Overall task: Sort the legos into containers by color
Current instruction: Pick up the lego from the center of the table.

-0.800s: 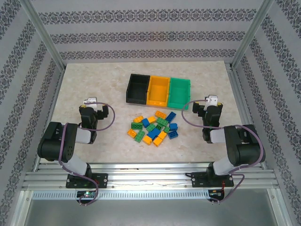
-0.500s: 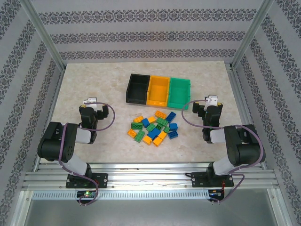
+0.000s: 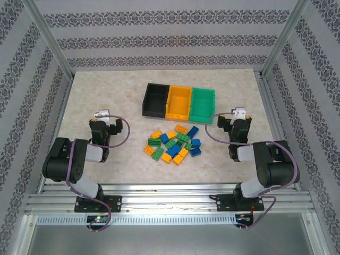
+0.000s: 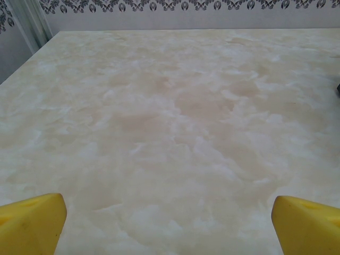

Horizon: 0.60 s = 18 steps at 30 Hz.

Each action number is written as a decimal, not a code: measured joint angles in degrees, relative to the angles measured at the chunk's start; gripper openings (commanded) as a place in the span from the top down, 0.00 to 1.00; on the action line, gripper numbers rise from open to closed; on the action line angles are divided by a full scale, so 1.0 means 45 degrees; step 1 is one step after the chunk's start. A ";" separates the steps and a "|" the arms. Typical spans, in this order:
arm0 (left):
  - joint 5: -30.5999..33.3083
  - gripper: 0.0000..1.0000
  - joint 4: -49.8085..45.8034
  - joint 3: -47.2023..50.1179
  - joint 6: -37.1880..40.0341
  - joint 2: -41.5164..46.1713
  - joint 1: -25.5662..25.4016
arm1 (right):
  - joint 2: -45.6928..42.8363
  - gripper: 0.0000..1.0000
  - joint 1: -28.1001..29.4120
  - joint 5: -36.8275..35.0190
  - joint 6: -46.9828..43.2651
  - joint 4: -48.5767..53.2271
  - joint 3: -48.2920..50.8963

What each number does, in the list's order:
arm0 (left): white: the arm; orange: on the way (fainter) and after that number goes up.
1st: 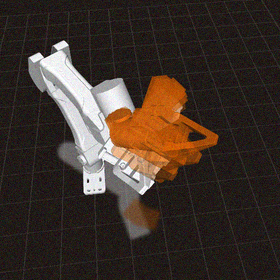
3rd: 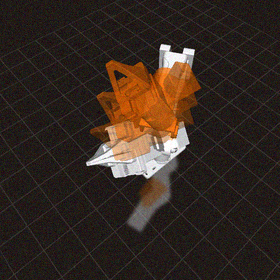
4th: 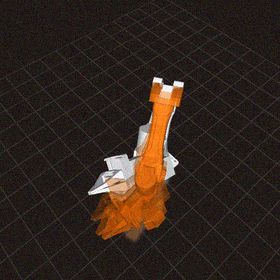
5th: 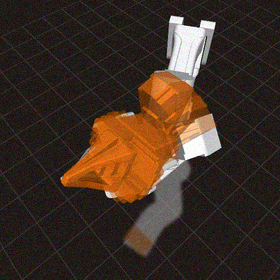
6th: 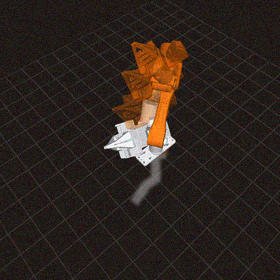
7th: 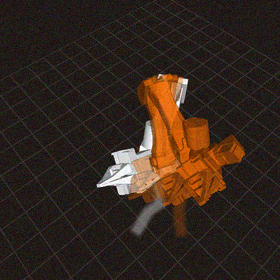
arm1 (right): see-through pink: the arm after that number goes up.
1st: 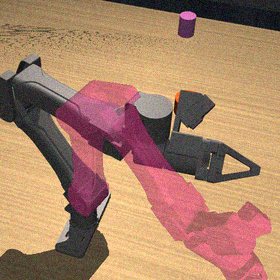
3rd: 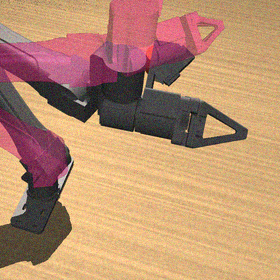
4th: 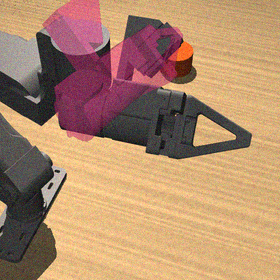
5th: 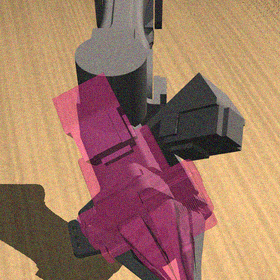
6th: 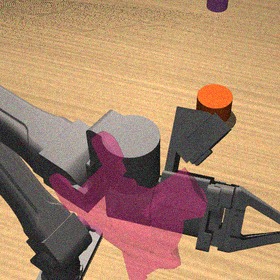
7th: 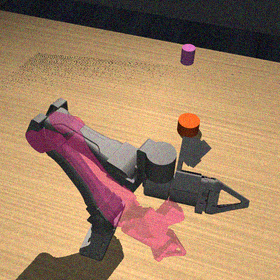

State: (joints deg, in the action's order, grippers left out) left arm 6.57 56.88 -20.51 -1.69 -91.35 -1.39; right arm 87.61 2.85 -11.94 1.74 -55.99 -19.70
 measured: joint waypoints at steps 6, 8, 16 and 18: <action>0.0000 0.01 -0.0005 0.0000 0.0000 0.0000 0.0000 | 0.0000 0.02 0.0000 0.0000 0.0000 0.0000 0.0000; 0.0005 0.01 0.0000 0.0000 0.0000 0.0000 0.0000 | 0.0000 0.02 0.0000 0.0000 0.0000 0.0000 0.0000; -0.0855 0.01 -0.0194 -0.0092 0.0291 0.0000 0.0000 | 0.0000 0.02 0.0000 0.0000 0.0000 0.0000 0.0000; -0.1030 0.01 -0.0209 -0.0092 0.0345 0.0000 0.0000 | 0.0000 0.02 0.0000 0.0000 0.0000 0.0000 0.0000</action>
State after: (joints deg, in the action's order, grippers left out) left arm 1.93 55.94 -20.93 -0.14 -91.35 -1.39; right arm 87.61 2.85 -11.94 1.74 -55.99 -19.70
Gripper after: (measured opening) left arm 0.993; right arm 0.982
